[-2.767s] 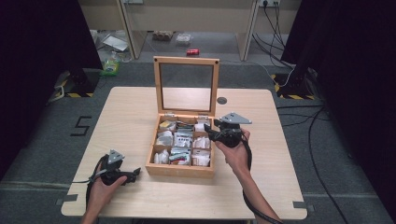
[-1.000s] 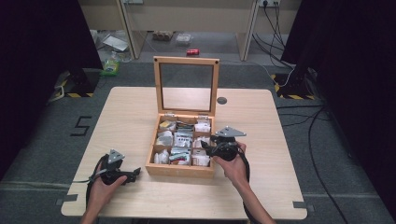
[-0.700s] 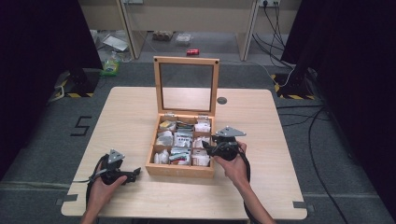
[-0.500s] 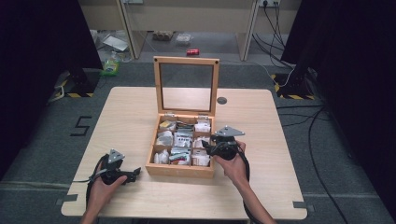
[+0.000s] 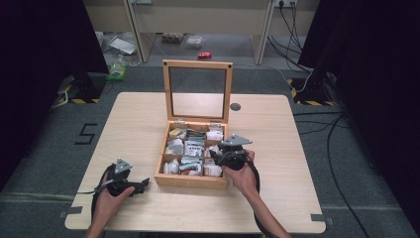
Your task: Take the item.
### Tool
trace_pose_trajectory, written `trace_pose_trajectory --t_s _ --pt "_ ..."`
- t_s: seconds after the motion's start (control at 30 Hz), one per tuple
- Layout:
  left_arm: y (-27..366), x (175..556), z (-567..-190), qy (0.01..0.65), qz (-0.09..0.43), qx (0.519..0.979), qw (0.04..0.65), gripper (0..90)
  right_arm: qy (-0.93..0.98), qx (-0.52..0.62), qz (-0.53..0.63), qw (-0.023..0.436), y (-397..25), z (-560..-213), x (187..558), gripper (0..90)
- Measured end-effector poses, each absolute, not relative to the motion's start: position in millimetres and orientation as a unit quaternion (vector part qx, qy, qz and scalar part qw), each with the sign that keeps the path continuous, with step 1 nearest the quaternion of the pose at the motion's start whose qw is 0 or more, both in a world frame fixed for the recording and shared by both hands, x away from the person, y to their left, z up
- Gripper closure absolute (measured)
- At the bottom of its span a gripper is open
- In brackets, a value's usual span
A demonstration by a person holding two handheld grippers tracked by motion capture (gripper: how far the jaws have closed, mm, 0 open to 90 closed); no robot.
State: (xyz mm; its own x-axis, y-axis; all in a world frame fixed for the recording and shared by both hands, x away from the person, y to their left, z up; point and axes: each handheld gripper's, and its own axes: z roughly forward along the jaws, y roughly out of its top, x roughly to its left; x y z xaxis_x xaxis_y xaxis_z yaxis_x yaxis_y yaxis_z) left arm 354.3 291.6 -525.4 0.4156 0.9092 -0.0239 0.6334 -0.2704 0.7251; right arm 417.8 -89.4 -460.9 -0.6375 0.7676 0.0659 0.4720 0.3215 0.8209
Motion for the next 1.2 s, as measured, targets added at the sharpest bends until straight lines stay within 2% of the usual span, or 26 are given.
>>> trace_pose_trajectory --t_s 0.3,0.63,0.83,1.2 --pt "292 354 -525 0.501 0.204 0.77 0.338 0.0 0.8 0.389 0.422 0.174 -87 -465 424 67.5" --pt "292 354 -525 0.501 0.204 0.77 0.338 0.0 0.803 0.372 0.431 0.176 -80 -459 425 85.8" --pt "292 354 -525 0.501 0.204 0.77 0.338 0.0 0.804 0.358 0.435 0.189 -77 -451 421 89.8" --pt "292 354 -525 0.501 0.204 0.77 0.338 0.0 0.785 0.359 0.462 0.204 -97 -440 416 90.0"
